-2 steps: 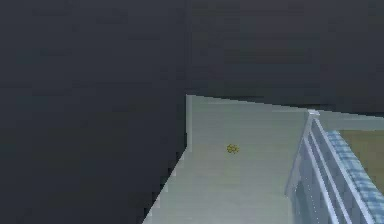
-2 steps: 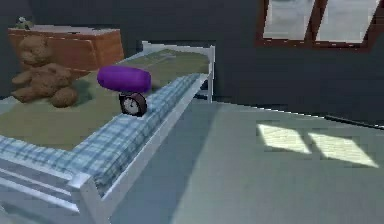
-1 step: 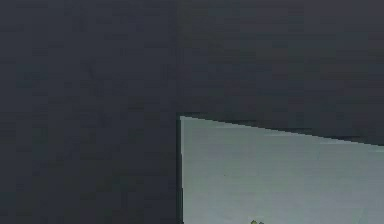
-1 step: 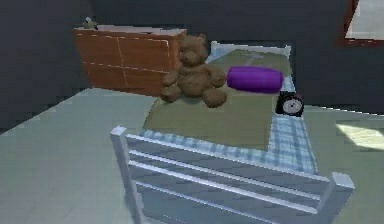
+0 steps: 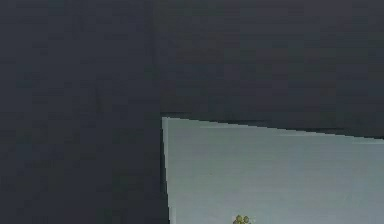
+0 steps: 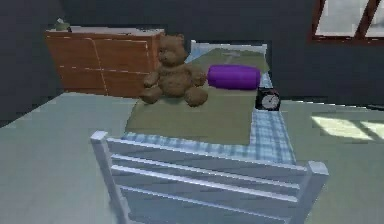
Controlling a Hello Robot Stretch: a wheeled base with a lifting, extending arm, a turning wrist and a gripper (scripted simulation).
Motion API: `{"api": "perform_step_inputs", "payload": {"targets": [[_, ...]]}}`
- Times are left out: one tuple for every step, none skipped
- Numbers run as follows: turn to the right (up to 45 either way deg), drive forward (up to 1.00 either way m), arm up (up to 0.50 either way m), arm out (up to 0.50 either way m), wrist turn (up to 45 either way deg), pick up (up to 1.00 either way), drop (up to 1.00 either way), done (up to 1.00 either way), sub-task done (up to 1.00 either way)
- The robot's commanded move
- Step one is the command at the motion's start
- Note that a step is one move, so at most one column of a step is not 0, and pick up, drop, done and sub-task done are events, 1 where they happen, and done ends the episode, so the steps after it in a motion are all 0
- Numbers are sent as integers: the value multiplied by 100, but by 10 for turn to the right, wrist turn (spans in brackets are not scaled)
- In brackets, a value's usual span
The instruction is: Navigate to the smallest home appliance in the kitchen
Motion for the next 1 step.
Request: {"api": "perform_step_inputs", "payload": {"targets": [[0, 65, 0, 0, 0, 0, 0, 0, 0]]}}
